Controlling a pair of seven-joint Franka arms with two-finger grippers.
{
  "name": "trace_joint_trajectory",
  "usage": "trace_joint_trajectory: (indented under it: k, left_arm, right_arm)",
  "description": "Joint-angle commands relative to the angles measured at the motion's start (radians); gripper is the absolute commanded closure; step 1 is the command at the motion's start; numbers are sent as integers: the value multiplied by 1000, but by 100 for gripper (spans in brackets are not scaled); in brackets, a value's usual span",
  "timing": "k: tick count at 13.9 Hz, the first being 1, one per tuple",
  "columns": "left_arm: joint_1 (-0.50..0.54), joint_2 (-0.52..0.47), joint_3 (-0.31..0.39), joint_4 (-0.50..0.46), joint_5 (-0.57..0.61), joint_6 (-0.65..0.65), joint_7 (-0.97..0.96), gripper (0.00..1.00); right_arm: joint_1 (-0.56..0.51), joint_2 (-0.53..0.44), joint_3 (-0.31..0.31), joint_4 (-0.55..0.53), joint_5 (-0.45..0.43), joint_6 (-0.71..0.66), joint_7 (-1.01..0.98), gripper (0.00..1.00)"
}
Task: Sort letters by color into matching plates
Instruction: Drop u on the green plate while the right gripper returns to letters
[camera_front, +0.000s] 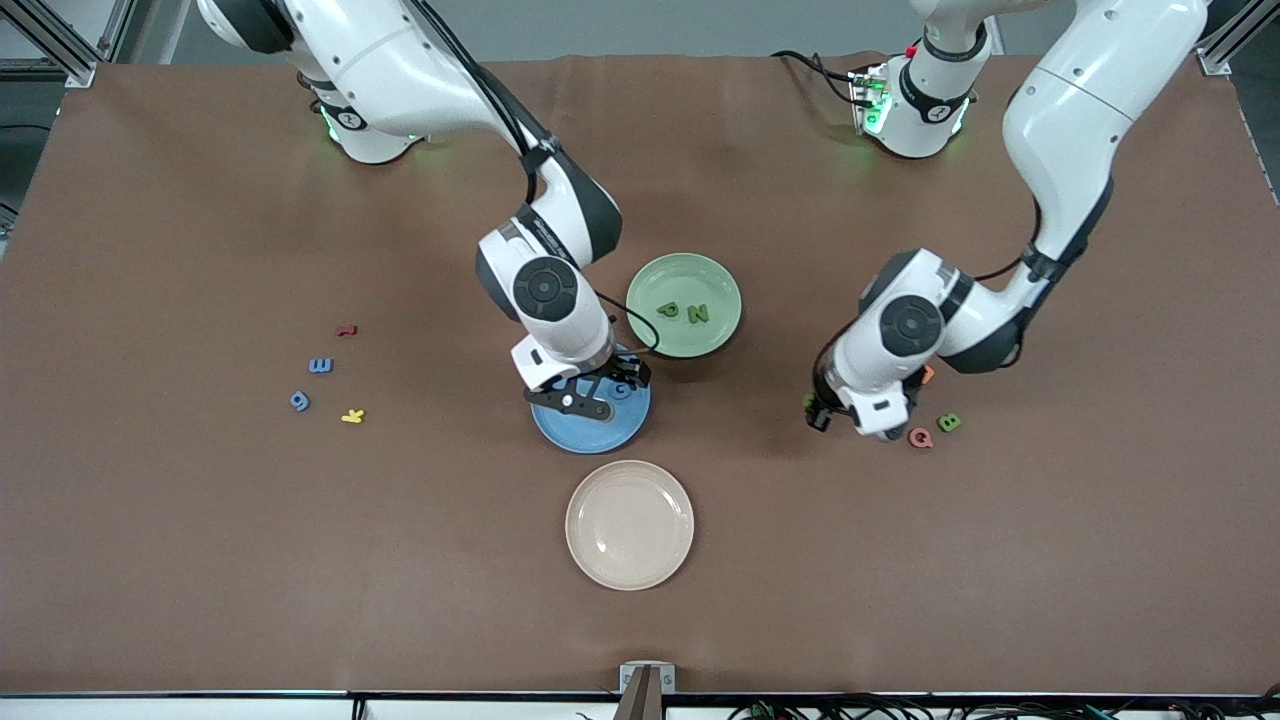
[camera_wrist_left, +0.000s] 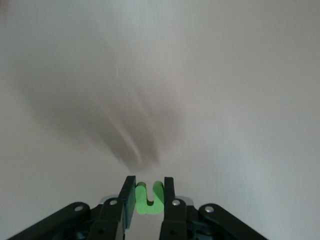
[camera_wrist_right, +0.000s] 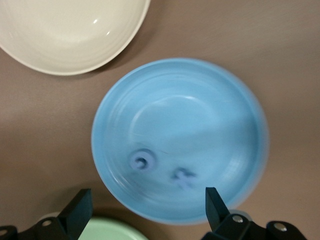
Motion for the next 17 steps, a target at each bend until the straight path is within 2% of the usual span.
trace_joint_trajectory:
  k: [1, 3, 4, 6, 8, 10, 13, 15, 16, 17]
  left_arm:
    - [3, -42, -71, -47, 17, -5, -44, 100]
    - [-39, -42, -105, -48, 19, -5, -62, 100]
    - [-96, -43, -105, -54, 21, -5, -77, 100]
    - [-153, -46, -106, -53, 27, -3, -148, 100]
    - [-197, -51, -114, -77, 47, 0, -172, 100]
    - [-215, -60, -114, -117, 98, 6, -211, 100]
    - [-259, -49, -116, -134, 131, 9, -292, 98]
    - [-282, -49, -116, -137, 131, 7, -336, 89]
    - [-290, -49, -116, -143, 131, 6, -343, 57]
    - [-296, -49, -116, -147, 129, 4, -347, 12]
  right_arm:
    - [-115, -158, 8, -39, 1, -214, -154, 0]
    - [-204, -224, 8, -50, 1, -335, -251, 0]
    - [-253, -256, 6, -71, 1, -371, -300, 0]
    - [-338, -321, 6, -139, -4, -374, -443, 0]
    - [-423, -354, 6, -186, -45, -374, -568, 0]
    - [-495, -359, 6, -208, -102, -373, -628, 0]
    - [-621, -349, 6, -223, -116, -342, -797, 0]
    - [-673, -341, 6, -243, -117, -305, -819, 0]
    - [-690, -336, 6, -274, -119, -263, -819, 0]
    - [-701, -336, 6, -315, -125, -198, -822, 1]
